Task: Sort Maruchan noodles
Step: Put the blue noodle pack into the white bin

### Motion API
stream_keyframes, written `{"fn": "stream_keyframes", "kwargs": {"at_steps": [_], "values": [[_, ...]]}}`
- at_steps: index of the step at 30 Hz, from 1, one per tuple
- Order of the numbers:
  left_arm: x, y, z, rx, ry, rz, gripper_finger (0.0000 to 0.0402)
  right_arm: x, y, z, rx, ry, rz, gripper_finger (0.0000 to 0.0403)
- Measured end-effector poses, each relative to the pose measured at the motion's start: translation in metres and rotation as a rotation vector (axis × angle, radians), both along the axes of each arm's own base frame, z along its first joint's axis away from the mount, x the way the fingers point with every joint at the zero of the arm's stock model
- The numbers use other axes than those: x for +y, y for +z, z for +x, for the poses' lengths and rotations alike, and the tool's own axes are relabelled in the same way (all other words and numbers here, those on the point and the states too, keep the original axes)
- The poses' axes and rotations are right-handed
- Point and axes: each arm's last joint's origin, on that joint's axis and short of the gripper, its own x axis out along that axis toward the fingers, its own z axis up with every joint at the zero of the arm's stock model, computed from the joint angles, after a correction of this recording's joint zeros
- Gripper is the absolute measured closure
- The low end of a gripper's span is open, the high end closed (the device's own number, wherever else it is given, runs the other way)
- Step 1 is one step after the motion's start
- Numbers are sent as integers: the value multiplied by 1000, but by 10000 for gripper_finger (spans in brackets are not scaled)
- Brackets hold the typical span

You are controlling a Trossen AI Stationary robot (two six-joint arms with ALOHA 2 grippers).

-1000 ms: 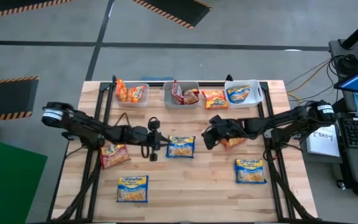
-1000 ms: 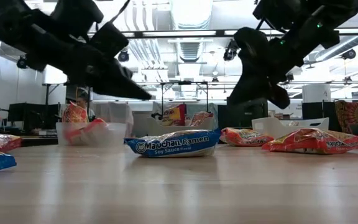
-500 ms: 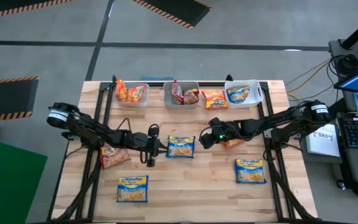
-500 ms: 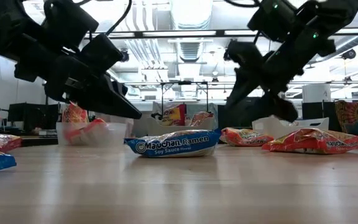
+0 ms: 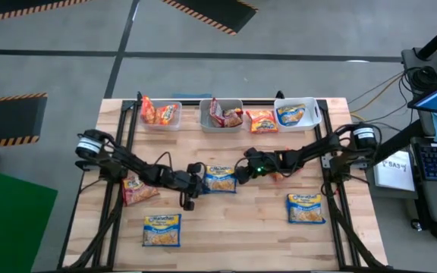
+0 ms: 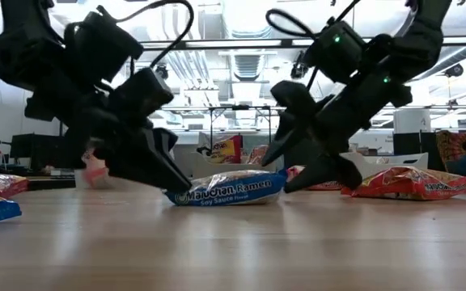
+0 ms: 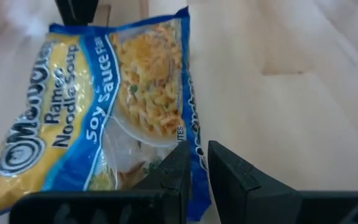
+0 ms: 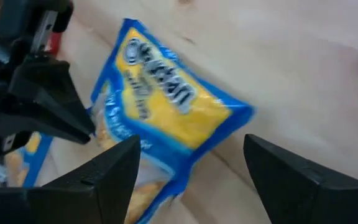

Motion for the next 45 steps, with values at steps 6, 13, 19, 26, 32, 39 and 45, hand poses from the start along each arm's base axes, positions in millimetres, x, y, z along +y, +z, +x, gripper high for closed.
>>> {"fn": "stream_keyframes", "kwargs": {"at_steps": [6, 13, 19, 26, 32, 39, 45], "values": [[1, -10, 0, 27, 24, 18, 362, -2, -6, 13, 13, 15, -21, 117], [3, -11, 1, 20, 64, 39, 362, -3, -2, 23, 3, 48, -50, 115], [4, -11, 1, 13, 78, 45, 362, -3, -1, 35, -18, 83, -85, 115], [5, -11, 1, 12, 82, 46, 362, -4, 7, 41, -58, 104, -121, 134], [5, -10, 2, 1, 83, 45, 362, -7, 1, 48, -43, 113, -172, 185], [5, -10, 2, -2, 83, 45, 362, -7, -5, 55, -30, 126, -187, 281], [5, -7, 2, -13, 85, 40, 362, -6, 2, 56, -54, 156, -195, 380]]}}
